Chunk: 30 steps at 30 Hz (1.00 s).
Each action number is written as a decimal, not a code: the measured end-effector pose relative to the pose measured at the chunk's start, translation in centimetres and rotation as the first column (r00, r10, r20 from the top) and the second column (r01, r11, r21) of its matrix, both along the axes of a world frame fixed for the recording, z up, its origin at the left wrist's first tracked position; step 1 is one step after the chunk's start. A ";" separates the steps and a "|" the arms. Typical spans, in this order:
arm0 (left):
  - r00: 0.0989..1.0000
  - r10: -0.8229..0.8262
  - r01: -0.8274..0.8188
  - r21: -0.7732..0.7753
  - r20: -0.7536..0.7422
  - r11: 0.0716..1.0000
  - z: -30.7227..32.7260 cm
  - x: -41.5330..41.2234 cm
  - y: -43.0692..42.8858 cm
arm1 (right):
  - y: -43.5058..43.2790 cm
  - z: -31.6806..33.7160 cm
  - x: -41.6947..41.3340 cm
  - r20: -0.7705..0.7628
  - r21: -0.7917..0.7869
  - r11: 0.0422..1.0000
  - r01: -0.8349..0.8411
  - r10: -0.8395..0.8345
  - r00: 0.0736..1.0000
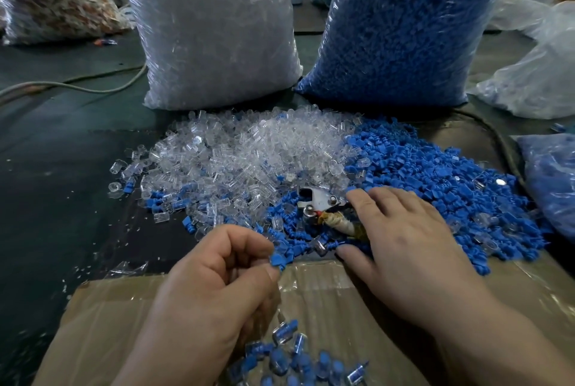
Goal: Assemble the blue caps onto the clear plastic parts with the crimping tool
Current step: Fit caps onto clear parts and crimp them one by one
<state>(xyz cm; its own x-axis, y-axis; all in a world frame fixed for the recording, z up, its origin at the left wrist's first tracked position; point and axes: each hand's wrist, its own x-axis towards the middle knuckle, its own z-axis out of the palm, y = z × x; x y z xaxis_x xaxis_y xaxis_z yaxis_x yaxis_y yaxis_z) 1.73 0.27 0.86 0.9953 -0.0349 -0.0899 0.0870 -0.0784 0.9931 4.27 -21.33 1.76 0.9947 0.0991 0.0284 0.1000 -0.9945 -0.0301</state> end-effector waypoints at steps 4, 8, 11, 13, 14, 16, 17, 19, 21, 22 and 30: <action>0.999 0.028 -0.029 -0.057 -0.016 0.998 0.5 0.0 0.0 | 0.0 0.4 0.4 0.012 -0.003 1.000 -0.001 0.001 1.000; 0.999 0.034 -0.034 -0.051 -0.004 0.998 0.5 0.0 0.1 | 0.1 0.4 0.8 0.022 0.022 1.000 -0.010 0.010 1.000; 0.999 0.048 -0.048 -0.043 -0.001 0.998 0.3 0.1 0.4 | -0.2 0.7 0.6 0.076 0.045 0.999 0.001 -0.004 0.997; 0.998 0.059 -0.059 -0.001 0.024 0.998 -0.1 0.2 0.7 | -0.4 0.9 0.3 0.131 0.127 0.992 -0.007 -0.010 0.991; 0.997 0.065 -0.065 0.007 0.031 0.998 -0.2 0.2 0.7 | -0.4 1.1 0.1 0.150 0.178 0.984 -0.017 -0.010 0.989; 0.998 0.066 -0.066 0.007 0.023 0.998 -0.3 0.1 0.8 | -0.3 1.3 -0.3 0.153 0.263 0.964 -0.040 -0.001 0.988; 0.997 0.068 -0.068 0.008 0.022 0.998 -0.3 0.1 0.8 | -0.2 1.4 -0.5 0.142 0.284 0.957 -0.055 0.015 0.990; 0.995 0.089 -0.090 0.024 0.033 0.996 -0.3 0.1 0.7 | -0.1 1.7 -0.9 0.124 0.305 0.946 -0.109 0.074 0.990; 0.992 0.113 -0.115 0.038 0.047 0.993 -0.2 0.3 0.7 | 0.1 2.1 -1.3 0.084 0.345 0.926 -0.153 0.132 0.988; 0.992 0.118 -0.120 0.041 0.051 0.992 -0.2 0.3 0.7 | 0.2 2.3 -1.4 0.057 0.374 0.913 -0.161 0.151 0.987; 0.992 0.109 -0.115 0.093 0.068 0.989 -0.3 0.3 0.5 | 0.1 3.1 -1.5 0.010 0.402 0.895 -0.195 0.208 0.978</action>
<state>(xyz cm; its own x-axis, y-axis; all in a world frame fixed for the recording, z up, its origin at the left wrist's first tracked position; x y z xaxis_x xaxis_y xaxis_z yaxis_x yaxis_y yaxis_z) 1.99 0.82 0.61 0.9962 0.0833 -0.0252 0.0389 -0.1674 0.9851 2.74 -21.24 4.87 0.9556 0.2845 0.0761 0.2891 -0.8573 -0.4260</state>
